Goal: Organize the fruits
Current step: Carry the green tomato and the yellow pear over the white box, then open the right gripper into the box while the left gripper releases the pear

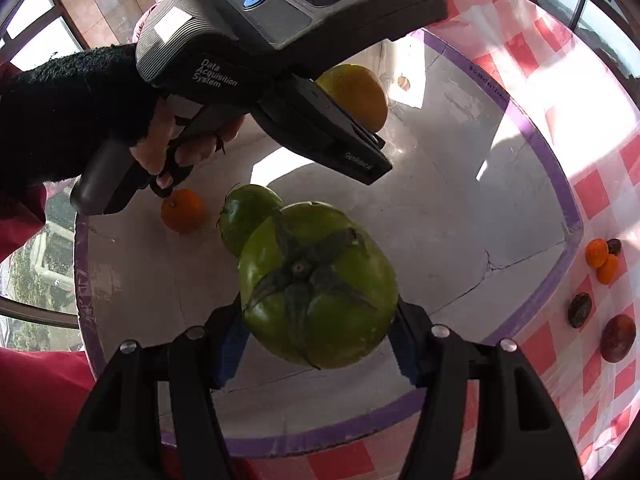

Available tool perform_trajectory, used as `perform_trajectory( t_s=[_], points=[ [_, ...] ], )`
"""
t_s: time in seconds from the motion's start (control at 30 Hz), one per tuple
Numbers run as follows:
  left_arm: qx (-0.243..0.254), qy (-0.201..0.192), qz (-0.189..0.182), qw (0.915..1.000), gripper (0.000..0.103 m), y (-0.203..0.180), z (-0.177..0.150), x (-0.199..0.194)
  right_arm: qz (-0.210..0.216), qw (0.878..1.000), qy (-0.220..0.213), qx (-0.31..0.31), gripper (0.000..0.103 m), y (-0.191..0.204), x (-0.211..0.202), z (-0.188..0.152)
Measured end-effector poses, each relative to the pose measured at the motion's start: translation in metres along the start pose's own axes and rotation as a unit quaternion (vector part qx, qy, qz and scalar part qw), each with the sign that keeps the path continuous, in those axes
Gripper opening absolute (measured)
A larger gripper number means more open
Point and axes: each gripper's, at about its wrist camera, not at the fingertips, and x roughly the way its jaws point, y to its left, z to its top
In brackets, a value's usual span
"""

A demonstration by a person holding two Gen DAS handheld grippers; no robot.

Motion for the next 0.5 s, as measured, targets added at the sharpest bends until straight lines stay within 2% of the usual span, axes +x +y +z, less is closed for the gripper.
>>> perform_trajectory(
  t_s=[0.07,0.17,0.3,0.4,0.5],
  points=[
    [0.015,0.016,-0.006,0.9997,0.062,-0.001,-0.002,0.015,-0.024,0.999,0.021,-0.032,0.062,0.01,0.008,0.005],
    [0.044,0.027,-0.014,0.9986,0.062,-0.008,-0.006,0.024,-0.045,0.997,0.045,-0.046,0.061,0.016,0.012,0.013],
    [0.037,0.018,-0.03,0.9987,0.062,0.0,-0.006,0.023,-0.086,0.99,0.054,-0.093,0.06,0.034,0.009,0.016],
    [0.055,0.015,-0.03,0.9979,0.062,-0.003,-0.011,0.025,-0.084,0.987,0.078,-0.115,0.06,0.04,0.019,0.014],
    [0.055,0.011,-0.036,0.9978,0.062,0.002,-0.015,0.025,-0.08,0.976,0.124,-0.158,0.059,0.051,0.042,0.011]
  ],
)
